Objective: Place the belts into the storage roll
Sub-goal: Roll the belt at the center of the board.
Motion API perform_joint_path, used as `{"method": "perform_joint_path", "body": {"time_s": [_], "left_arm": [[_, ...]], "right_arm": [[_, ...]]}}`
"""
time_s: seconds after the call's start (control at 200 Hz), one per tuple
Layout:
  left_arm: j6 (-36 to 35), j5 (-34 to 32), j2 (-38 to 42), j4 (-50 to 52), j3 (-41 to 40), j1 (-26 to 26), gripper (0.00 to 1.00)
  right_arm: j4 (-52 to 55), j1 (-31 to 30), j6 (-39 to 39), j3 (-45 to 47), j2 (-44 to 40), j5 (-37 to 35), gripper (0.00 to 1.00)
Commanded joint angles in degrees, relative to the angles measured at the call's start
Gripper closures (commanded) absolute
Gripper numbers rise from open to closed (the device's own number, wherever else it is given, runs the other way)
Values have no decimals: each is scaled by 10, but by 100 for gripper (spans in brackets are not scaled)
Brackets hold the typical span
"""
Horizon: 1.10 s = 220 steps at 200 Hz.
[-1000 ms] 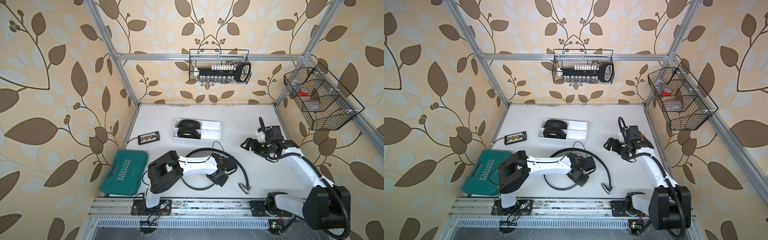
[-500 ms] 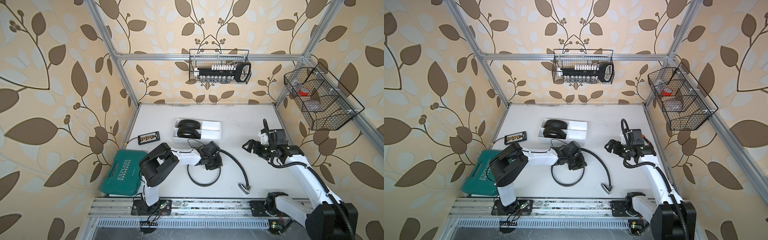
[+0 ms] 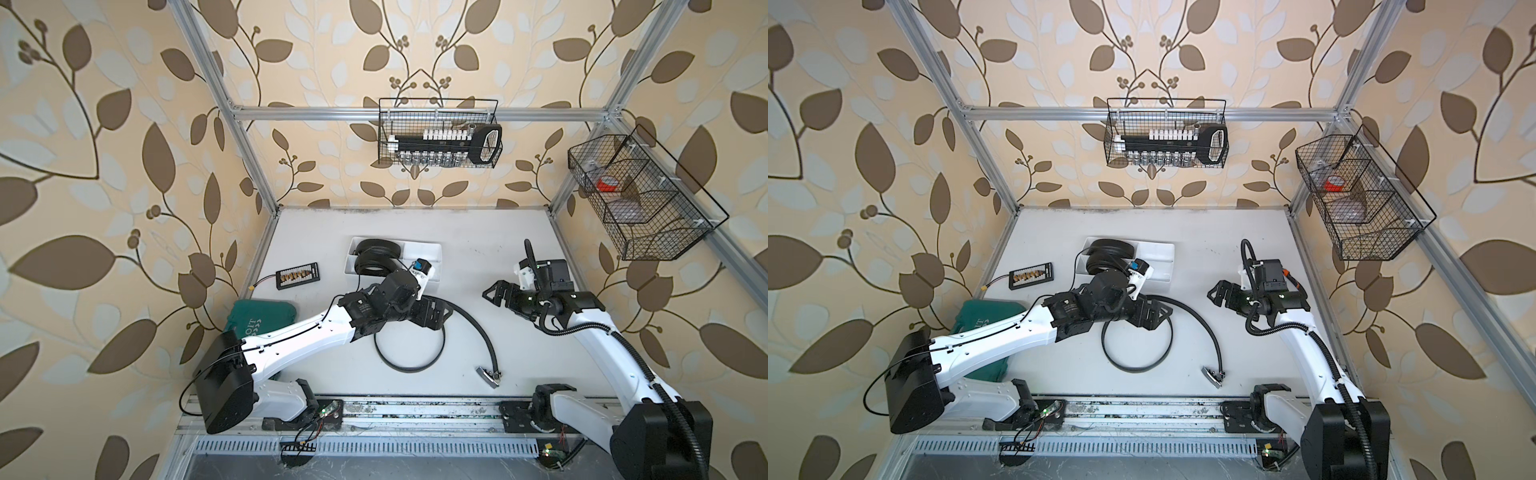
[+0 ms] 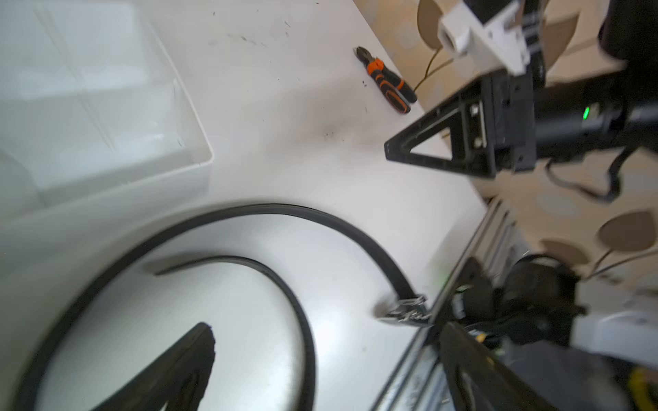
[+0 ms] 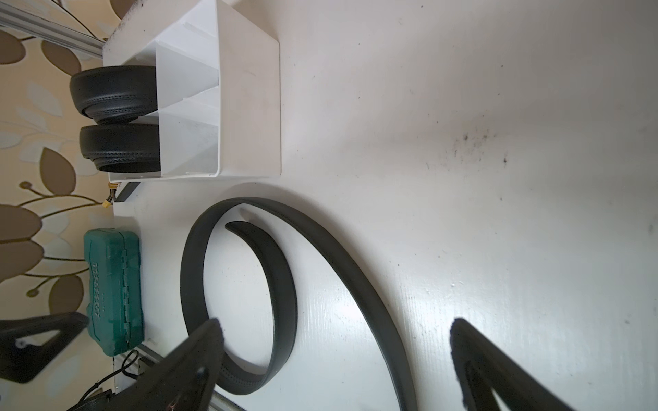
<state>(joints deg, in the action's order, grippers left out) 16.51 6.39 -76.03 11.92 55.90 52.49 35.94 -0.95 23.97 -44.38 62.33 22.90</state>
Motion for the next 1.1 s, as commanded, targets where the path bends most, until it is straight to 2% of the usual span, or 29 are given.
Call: {"method": "perform_joint_path", "body": {"time_s": [0.0,0.1,0.145,0.25,0.29,0.43,0.565,0.95,1.095], "left_arm": [[-297,-60,-34,89,28,4,2],[-424,-33,-52,86,38,4,10],[-470,-26,-61,85,43,4,20],[-529,-17,-115,91,68,5,43],[-547,-15,-136,103,84,7,48],[-621,-61,-194,94,100,33,49],[-667,-82,-235,83,115,43,46],[-732,-94,-312,80,161,42,41],[-741,-76,-350,111,188,41,46]], "right_arm": [[-9,2,-6,8,-2,13,1],[-9,2,-9,8,-2,15,1],[-10,2,-10,9,-1,17,1],[-13,2,-13,10,0,23,1],[-15,2,-13,11,-1,25,1],[-23,3,-17,14,3,34,1],[-31,7,-18,18,3,38,1],[-43,10,-16,24,-3,50,1],[-47,10,-16,26,1,53,1]]}}
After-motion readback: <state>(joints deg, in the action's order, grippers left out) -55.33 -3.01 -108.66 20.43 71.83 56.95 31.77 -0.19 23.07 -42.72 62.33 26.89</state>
